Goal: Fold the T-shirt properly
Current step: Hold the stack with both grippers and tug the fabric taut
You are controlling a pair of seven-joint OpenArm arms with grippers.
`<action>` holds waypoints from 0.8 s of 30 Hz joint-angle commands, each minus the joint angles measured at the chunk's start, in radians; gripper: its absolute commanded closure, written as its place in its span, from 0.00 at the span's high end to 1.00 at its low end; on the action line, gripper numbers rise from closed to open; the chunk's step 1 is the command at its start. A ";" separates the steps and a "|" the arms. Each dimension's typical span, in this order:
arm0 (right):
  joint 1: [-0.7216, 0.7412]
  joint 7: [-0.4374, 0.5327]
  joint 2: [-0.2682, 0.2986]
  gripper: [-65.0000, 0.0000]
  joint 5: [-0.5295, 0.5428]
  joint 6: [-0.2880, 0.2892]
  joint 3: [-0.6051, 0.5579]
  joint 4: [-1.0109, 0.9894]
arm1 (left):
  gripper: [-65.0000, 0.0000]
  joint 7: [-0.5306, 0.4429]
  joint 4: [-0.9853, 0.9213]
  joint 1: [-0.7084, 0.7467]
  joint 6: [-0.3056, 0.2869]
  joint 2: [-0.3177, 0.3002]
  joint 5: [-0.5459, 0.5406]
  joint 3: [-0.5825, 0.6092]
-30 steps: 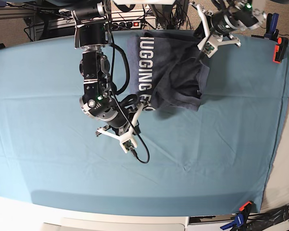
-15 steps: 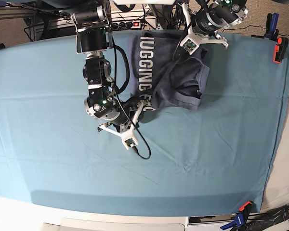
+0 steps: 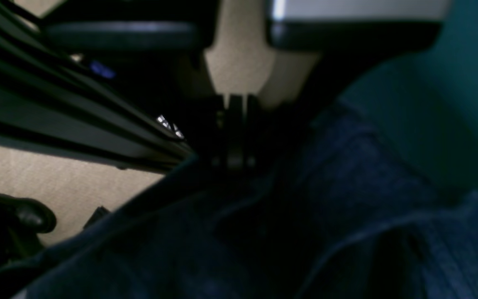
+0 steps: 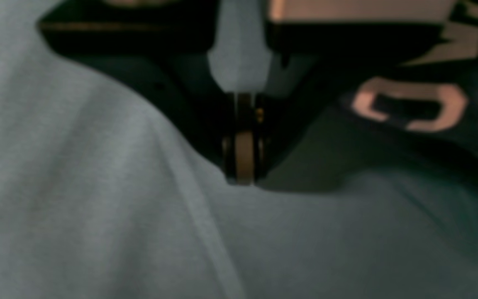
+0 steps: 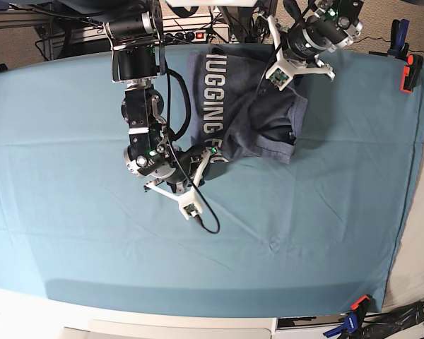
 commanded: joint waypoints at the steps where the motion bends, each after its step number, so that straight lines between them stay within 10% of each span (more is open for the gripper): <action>1: 0.021 0.010 -0.002 0.00 0.021 0.006 -0.001 0.014 | 0.00 -0.021 0.008 0.000 0.001 -0.002 -0.003 -0.001; 24: -0.003 -0.067 0.064 0.00 0.127 0.091 -0.001 0.014 | 0.00 0.008 -0.085 -0.046 0.000 -0.003 0.034 -0.002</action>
